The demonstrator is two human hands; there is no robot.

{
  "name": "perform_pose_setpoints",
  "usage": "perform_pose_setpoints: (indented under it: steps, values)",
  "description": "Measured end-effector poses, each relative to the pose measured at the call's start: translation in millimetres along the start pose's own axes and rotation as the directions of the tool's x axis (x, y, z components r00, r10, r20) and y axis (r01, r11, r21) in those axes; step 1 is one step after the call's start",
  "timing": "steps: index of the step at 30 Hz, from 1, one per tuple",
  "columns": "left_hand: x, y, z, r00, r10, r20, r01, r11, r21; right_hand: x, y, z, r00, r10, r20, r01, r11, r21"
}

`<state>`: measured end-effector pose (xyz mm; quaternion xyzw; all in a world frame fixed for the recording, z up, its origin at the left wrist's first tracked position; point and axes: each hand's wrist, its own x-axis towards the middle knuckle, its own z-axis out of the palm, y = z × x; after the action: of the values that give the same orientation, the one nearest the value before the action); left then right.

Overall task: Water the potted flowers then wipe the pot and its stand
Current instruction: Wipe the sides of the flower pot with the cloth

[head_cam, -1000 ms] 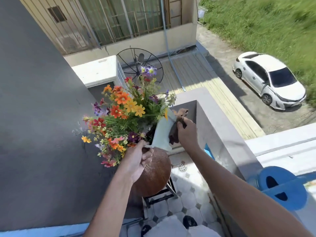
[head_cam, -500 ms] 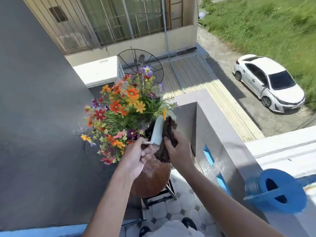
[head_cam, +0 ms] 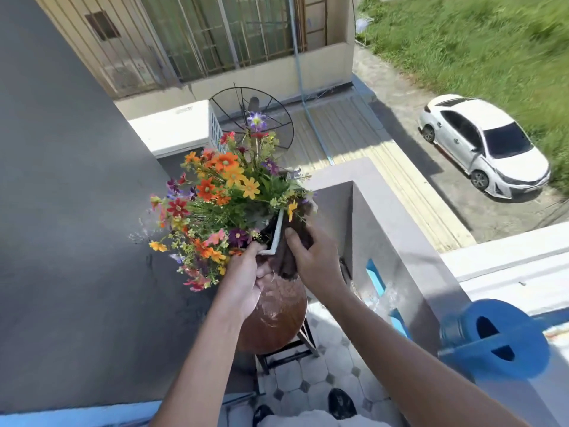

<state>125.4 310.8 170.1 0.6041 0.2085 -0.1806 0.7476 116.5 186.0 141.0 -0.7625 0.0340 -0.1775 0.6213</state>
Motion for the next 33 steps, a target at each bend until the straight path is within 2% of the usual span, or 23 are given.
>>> perform_pose_setpoints:
  steps: [2,7,9,13,17,20,23,27,33]
  values:
    - [-2,3,-2,1.0,0.005,0.002,-0.005,1.0,-0.006,-17,14,2,0.998,0.04,0.04,-0.04,0.999,0.017]
    - [-8,0,-7,1.0,0.012,0.006,-0.012,1.0,-0.006,0,45,-3,0.967,0.254,-0.014,-0.254,0.967,-0.012]
    - [-8,0,-5,0.999,0.033,-0.005,-0.033,0.999,-0.022,6,36,-3,0.976,0.216,-0.036,-0.217,0.976,-0.009]
    - [-5,0,-2,0.998,0.063,-0.015,-0.063,0.998,-0.001,16,-6,3,0.997,0.036,-0.067,-0.03,0.995,0.091]
    - [-5,2,-7,0.998,0.068,-0.004,-0.067,0.994,0.081,34,-17,-1,0.996,0.047,-0.074,-0.033,0.983,0.181]
    - [-6,11,-18,0.998,0.062,-0.021,-0.059,0.991,0.121,53,-14,-16,0.991,0.108,-0.075,-0.093,0.977,0.19]
    - [-6,24,-34,0.998,0.057,-0.022,-0.051,0.979,0.198,72,-10,-33,0.975,0.223,0.007,-0.221,0.959,0.179]
    - [-2,44,-49,0.995,0.095,-0.018,-0.082,0.928,0.364,85,-27,-50,0.922,0.327,0.208,-0.359,0.923,0.141]
    - [0,61,-59,0.991,0.121,0.052,-0.129,0.815,0.565,83,-36,-58,0.838,0.38,0.392,-0.422,0.906,0.024]
